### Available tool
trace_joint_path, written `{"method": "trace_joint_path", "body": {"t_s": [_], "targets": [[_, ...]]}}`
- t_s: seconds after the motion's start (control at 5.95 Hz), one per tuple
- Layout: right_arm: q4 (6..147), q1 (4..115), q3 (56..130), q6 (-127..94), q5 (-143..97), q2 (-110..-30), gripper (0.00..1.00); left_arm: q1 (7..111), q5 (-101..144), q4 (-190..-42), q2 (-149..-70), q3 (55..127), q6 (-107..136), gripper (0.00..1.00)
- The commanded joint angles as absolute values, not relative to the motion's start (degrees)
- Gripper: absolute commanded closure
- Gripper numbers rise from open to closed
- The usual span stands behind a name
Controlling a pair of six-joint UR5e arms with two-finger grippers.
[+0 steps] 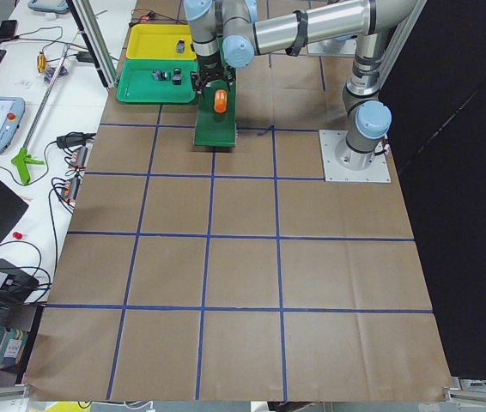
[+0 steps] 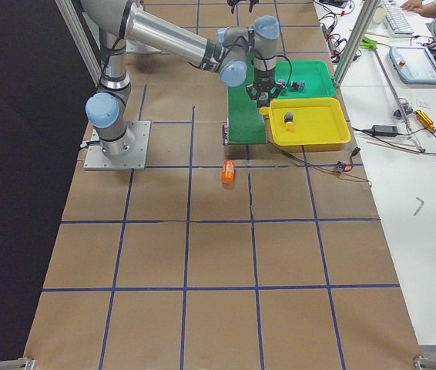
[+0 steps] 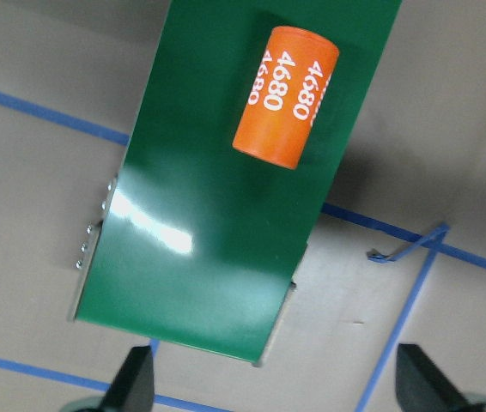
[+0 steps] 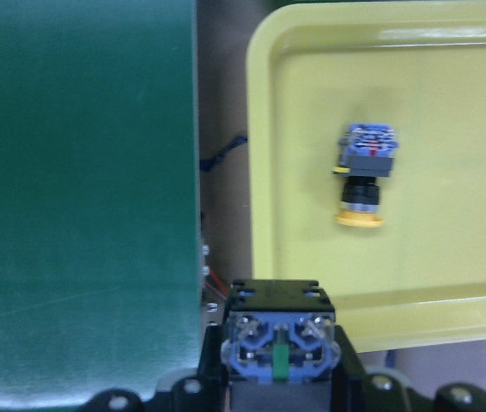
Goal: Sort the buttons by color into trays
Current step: 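Release the button into the yellow tray and raise the left gripper away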
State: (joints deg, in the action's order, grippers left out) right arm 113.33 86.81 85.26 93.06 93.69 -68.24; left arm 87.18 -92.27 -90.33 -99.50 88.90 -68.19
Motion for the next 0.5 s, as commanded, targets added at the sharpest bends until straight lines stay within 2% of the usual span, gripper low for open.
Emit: {"method": "trace_joint_path", "body": {"t_s": [0.0,0.17,0.34], "targets": [[109.6,87.1,68.0,92.3,91.1,-55.2,0.93,87.1,-89.8,-95.5,-95.7,85.5,-45.5,0.01],[110.6,87.2,63.4,91.6,90.0,-48.7,0.93,87.2,-89.6,-95.2,-94.6,85.5,-31.5,0.01],[114.5,87.2,62.2,91.1,87.8,-44.3,0.92,87.2,-89.7,-93.6,-93.9,85.5,-20.3,0.01]]}}
